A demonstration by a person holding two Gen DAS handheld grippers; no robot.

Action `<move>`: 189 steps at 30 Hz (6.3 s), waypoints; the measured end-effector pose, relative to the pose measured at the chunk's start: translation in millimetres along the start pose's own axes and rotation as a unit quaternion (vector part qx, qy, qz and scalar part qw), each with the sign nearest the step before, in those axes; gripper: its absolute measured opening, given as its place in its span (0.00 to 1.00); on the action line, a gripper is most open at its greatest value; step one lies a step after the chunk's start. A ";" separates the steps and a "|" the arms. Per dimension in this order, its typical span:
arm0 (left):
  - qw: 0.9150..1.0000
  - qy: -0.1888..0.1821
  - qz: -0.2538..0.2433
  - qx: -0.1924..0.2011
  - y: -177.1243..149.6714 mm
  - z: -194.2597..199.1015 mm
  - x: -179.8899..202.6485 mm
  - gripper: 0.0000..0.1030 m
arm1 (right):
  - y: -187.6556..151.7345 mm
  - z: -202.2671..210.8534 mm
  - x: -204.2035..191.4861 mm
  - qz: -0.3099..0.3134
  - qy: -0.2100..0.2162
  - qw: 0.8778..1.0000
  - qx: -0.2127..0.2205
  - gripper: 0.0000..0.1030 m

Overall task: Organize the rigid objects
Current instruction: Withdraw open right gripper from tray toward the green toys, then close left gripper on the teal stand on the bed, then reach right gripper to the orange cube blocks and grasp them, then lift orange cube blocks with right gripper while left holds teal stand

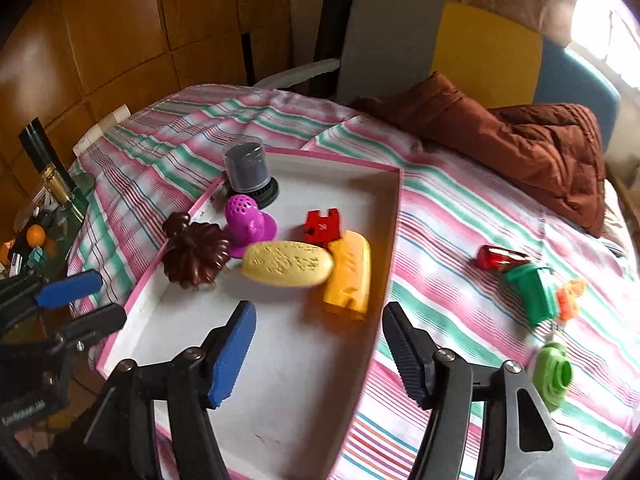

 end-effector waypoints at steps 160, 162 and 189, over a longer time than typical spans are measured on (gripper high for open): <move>0.963 -0.128 -0.232 0.038 -36.8 -61.1 266.2 0.29 | -163.8 83.7 274.7 -0.250 -0.145 0.950 -0.122 0.22; 0.964 -0.128 -0.231 0.039 -36.4 -61.7 265.9 0.29 | -161.2 80.3 260.8 -0.241 -0.135 0.954 -0.114 0.22; 0.963 -0.119 -0.235 0.048 -37.8 -59.3 265.1 0.29 | -154.8 66.6 266.3 -0.217 -0.129 0.962 -0.103 0.26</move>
Point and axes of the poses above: each gripper's, at about its wrist camera, not at the fingertips, and z roughly against the way its jaws point, x to its right, y to its top, the point moved 9 cm from there along -z, roughly the way its jaws point, and after that the axes turned 7 degrees about y, right-handed, at the moved point
